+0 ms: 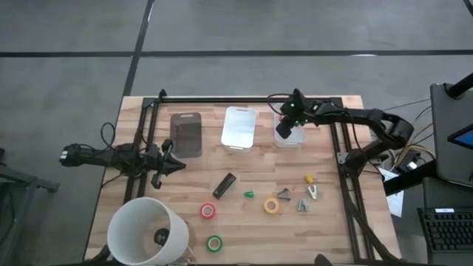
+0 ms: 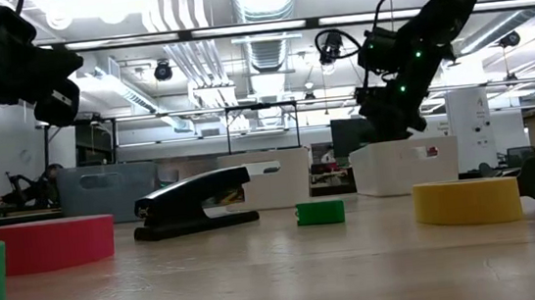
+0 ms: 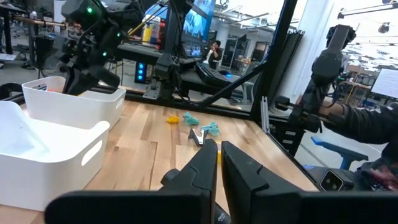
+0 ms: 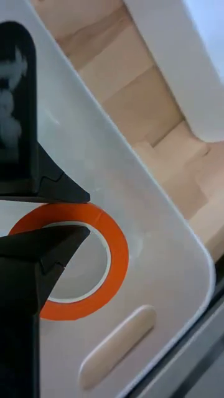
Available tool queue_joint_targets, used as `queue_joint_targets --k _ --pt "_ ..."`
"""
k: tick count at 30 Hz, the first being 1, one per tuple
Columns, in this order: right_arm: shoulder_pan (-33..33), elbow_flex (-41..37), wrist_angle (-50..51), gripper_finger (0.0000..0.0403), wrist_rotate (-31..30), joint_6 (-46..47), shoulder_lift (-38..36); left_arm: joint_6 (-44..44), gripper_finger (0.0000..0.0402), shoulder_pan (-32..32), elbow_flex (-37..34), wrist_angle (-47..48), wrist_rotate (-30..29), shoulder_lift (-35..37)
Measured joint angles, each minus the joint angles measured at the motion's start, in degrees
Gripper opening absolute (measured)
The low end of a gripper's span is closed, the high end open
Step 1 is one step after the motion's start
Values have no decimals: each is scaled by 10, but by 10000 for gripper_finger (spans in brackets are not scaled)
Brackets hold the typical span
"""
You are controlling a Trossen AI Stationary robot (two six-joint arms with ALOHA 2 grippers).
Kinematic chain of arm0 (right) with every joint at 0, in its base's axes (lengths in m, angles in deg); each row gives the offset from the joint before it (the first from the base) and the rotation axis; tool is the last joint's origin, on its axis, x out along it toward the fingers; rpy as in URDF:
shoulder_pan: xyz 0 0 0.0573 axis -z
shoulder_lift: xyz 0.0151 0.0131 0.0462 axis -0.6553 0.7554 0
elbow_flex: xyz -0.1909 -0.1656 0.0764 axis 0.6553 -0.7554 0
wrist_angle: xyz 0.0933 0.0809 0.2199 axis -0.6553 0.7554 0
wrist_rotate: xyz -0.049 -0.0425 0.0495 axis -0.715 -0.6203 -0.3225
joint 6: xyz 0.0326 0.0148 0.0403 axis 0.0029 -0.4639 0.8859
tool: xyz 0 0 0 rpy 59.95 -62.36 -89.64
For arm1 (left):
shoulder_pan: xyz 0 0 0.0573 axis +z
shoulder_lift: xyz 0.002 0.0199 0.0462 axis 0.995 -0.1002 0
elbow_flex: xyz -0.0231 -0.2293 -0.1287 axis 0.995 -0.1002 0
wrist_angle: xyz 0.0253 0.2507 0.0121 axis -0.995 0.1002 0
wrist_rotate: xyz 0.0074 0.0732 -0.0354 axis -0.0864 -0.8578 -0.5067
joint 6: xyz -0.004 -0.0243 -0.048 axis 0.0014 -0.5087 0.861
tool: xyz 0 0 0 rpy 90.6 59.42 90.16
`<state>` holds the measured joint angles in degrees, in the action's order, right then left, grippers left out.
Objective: Pick and place Stapler, Stapler remover, tape
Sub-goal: Put the orange tape into the right white bin, then put the yellow tape into the right white bin
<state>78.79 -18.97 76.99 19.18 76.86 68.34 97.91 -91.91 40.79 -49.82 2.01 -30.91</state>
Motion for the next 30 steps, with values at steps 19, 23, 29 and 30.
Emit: queue_joint_targets --k 19,23,29,30 --pt "0 1 -4 94 -10 1 23 0 25 0 0 0 0 0" --pt "0 1 -3 110 -18 2 21 0 24 0 0 0 0 0" --pt "0 3 35 132 -17 2 2 0 25 0 0 0 0 0" --pt "0 4 50 134 -17 3 -5 0 26 0 0 0 0 0"
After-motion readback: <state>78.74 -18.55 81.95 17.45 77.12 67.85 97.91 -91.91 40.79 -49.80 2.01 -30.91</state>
